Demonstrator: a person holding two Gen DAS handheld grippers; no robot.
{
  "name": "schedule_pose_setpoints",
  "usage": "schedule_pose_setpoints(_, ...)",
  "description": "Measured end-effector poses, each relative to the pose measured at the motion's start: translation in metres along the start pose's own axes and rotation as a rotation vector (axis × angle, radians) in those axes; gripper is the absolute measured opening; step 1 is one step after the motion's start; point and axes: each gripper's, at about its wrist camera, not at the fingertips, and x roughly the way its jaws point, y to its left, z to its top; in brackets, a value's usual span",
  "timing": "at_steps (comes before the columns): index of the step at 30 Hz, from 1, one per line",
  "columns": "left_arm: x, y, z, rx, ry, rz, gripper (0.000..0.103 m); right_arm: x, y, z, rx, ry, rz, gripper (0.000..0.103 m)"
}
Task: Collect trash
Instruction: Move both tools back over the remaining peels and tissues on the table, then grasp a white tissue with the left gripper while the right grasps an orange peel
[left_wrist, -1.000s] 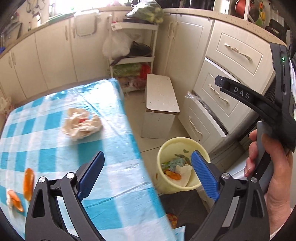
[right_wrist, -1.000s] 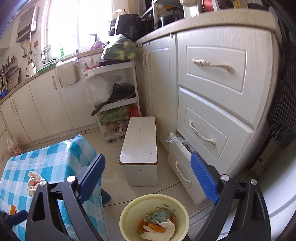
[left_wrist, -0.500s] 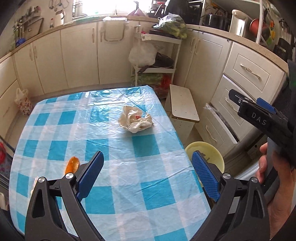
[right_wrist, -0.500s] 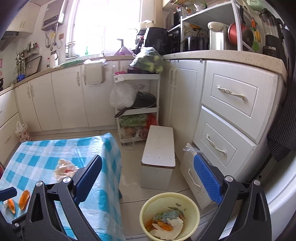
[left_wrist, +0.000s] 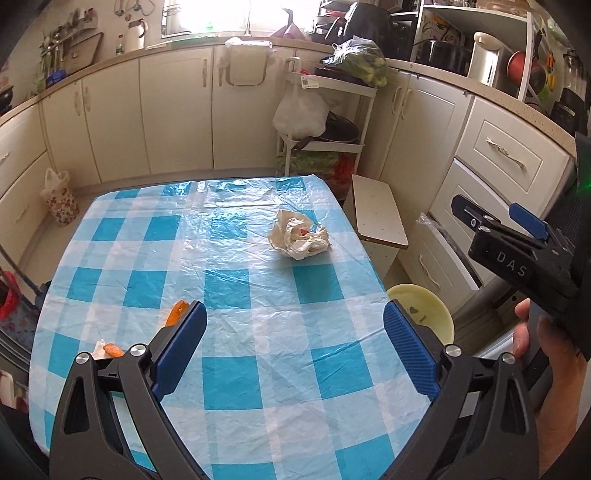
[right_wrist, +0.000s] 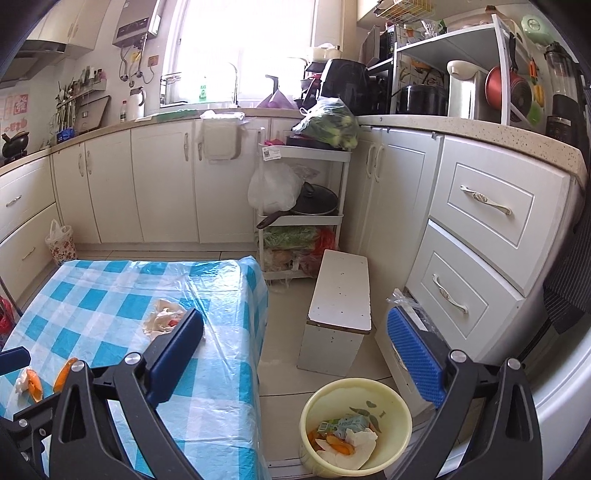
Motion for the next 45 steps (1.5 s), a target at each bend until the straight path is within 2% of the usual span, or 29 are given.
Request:
schedule_pose_setpoints(14,-0.011,0.022,0.0,-0.007,-0.021,0.03,0.093,0.001,0.029,0.002,-0.039,0.008,0.044,0.096)
schedule_pose_setpoints(21,-0.019,0.067,-0.003,-0.044,-0.025,0.088,0.093,0.002,0.043,0.003,-0.061,0.017,0.065,0.096)
schedule_pose_setpoints(25,-0.029,0.104,-0.006,0.0,-0.029,0.141,0.093,0.004,0.051,0.003,-0.072,0.026,0.081,0.096)
schedule_pose_setpoints(28,-0.028,0.136,-0.015,0.045,0.022,0.181,0.093,0.004,0.056,0.004,-0.081,0.026,0.094,0.096)
schedule_pose_setpoints(30,-0.023,0.158,-0.026,0.068,0.071,0.235,0.093,0.005,0.062,0.004,-0.086,0.027,0.108,0.096)
schedule_pose_setpoints(33,-0.01,0.184,-0.04,0.043,0.142,0.283,0.093,0.008,0.073,0.004,-0.102,0.04,0.134,0.096)
schedule_pose_setpoints(35,-0.001,0.192,-0.046,0.046,0.173,0.295,0.093,0.01,0.082,0.004,-0.114,0.048,0.157,0.096)
schedule_pose_setpoints(40,0.017,0.19,-0.06,0.122,0.203,0.346,0.093,0.012,0.116,-0.004,-0.208,0.071,0.249,0.096)
schedule_pose_setpoints(42,0.023,0.192,-0.061,0.098,0.214,0.336,0.09,0.01,0.135,-0.009,-0.284,0.077,0.292,0.096)
schedule_pose_setpoints(45,0.035,0.2,-0.064,0.065,0.239,0.31,0.075,0.008,0.155,-0.017,-0.36,0.093,0.355,0.096)
